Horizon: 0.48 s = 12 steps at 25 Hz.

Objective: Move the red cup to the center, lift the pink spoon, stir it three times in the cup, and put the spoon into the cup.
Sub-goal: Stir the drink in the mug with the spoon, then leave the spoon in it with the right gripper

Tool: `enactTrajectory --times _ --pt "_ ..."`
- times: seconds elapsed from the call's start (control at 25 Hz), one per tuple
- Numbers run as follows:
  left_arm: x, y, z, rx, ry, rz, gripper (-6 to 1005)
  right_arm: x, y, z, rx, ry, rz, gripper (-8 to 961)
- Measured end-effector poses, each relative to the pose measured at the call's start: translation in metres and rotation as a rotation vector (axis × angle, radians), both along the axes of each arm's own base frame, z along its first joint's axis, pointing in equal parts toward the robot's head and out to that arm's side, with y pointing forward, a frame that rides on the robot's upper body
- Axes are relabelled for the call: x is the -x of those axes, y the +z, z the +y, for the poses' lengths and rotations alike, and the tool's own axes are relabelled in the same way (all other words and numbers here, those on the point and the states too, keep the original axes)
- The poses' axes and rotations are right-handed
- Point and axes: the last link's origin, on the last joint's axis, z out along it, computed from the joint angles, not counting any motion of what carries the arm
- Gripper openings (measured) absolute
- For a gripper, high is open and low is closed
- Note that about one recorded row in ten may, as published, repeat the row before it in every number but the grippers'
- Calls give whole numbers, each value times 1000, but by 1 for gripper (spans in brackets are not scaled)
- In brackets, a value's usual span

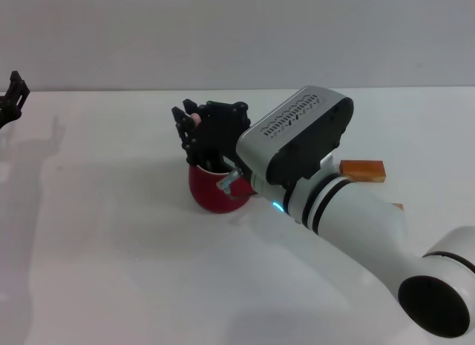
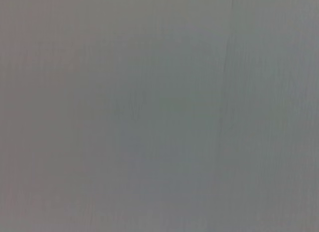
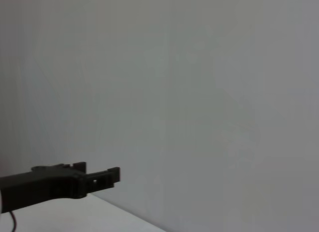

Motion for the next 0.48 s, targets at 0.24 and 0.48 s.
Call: enactTrajectory --times 0.24,0.48 --pt "0 0 -1 0 -1 0 829 2 2 9 -14 8 -15 132" --pt "1 -1 -2 1 1 -11 829 -6 10 26 -54 -19 -38 133"
